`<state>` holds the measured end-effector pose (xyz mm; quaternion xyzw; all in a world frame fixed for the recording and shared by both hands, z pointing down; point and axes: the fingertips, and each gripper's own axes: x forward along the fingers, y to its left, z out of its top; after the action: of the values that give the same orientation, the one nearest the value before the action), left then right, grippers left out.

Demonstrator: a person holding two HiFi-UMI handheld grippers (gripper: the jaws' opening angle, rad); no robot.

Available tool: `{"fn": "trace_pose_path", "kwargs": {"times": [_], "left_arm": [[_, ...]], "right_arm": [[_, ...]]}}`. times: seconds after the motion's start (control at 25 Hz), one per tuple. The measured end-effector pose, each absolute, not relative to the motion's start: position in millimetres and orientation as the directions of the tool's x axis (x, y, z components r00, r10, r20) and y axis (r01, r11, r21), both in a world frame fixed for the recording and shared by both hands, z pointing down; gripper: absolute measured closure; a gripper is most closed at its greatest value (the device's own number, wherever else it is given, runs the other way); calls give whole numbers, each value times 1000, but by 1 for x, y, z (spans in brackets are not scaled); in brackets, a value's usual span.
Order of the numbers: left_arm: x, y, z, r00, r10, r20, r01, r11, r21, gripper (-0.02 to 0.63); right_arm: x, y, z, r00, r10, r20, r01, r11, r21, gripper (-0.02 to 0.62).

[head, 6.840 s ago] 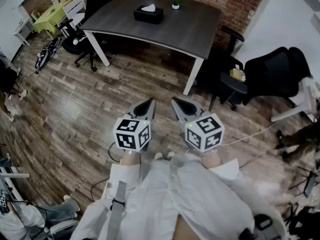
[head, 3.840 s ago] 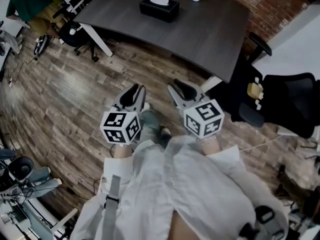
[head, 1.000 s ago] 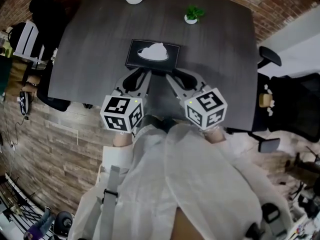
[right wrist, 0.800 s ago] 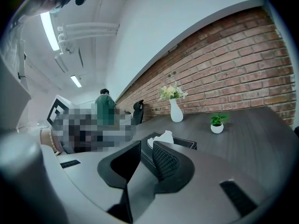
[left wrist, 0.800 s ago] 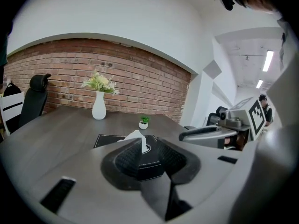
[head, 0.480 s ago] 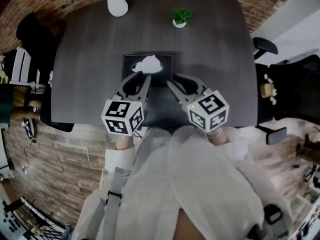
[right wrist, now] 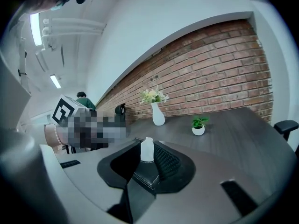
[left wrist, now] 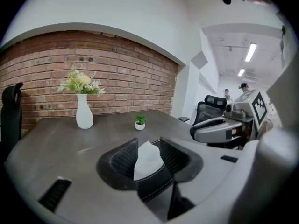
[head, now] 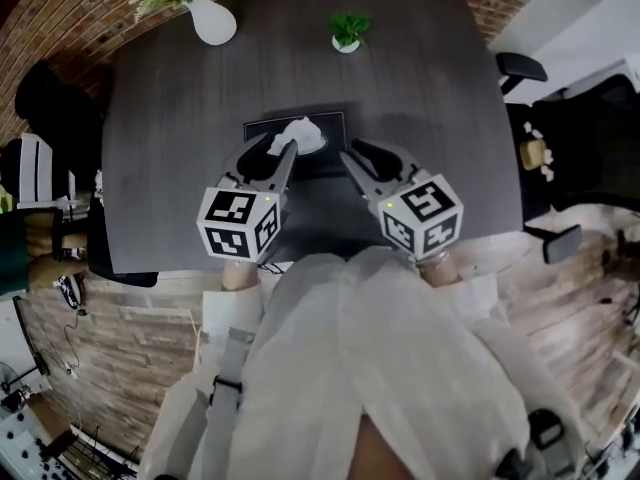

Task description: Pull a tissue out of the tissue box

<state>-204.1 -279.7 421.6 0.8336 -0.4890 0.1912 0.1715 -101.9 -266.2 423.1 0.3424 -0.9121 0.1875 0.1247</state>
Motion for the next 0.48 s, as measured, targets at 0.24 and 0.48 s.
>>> {"fn": "trace_pose_path", "kwargs": {"times": [0.24,0.48], "left_arm": [[-203,-295,429,450,-685,573,-775,-618,-131,468],[-199,-309,440,482,-615,625,-697,-701,-152,468]], "right_arm": [[-101,-274,429,-694,-619,368,-716,646,-263,520],[-101,-282,435,-670,-637,382,-740,618,-267,520]]}}
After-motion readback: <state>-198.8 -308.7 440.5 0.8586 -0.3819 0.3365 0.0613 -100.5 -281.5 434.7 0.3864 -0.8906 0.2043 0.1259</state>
